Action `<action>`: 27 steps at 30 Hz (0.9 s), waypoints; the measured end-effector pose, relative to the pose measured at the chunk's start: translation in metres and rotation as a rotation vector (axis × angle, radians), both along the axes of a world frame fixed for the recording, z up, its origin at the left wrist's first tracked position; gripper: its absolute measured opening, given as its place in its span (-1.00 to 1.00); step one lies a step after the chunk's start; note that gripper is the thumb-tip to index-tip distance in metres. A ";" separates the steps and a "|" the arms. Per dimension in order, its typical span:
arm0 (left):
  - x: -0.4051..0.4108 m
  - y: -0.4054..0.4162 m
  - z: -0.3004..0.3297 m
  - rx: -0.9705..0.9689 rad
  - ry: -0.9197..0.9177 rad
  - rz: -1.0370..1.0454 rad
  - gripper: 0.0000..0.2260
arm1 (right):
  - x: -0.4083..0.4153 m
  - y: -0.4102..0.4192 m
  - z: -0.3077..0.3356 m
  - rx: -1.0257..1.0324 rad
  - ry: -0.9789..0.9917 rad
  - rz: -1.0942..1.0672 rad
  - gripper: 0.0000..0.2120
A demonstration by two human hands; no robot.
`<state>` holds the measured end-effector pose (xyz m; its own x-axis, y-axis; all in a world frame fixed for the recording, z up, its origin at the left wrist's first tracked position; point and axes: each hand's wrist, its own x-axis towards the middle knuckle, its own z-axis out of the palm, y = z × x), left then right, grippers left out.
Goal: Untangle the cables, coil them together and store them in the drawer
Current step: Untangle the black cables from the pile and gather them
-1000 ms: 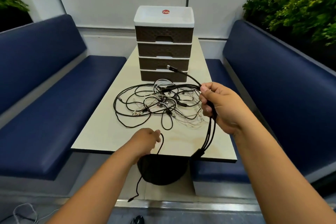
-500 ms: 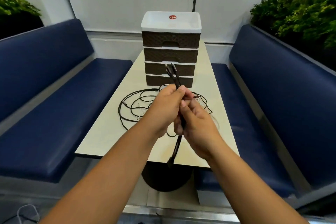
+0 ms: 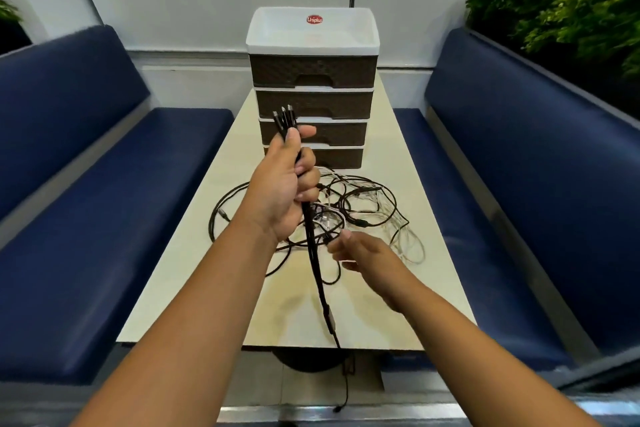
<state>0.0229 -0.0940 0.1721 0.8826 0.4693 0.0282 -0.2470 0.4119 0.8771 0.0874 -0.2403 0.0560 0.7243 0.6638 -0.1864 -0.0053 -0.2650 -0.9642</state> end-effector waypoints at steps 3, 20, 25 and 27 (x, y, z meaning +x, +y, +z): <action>0.017 0.013 -0.006 -0.014 0.033 -0.001 -0.76 | 0.047 0.018 -0.019 -0.343 -0.302 -0.136 -0.79; 0.070 0.074 -0.026 -0.115 0.181 -0.002 -0.76 | 0.139 0.053 0.009 -0.669 -0.712 -0.061 -0.80; 0.078 0.075 -0.027 -0.143 0.266 -0.017 -0.78 | 0.141 0.060 0.116 0.117 -0.310 -0.300 -0.83; 0.079 0.074 -0.026 -0.184 0.269 -0.045 -0.76 | 0.122 0.058 0.149 0.463 -0.149 -0.244 -0.76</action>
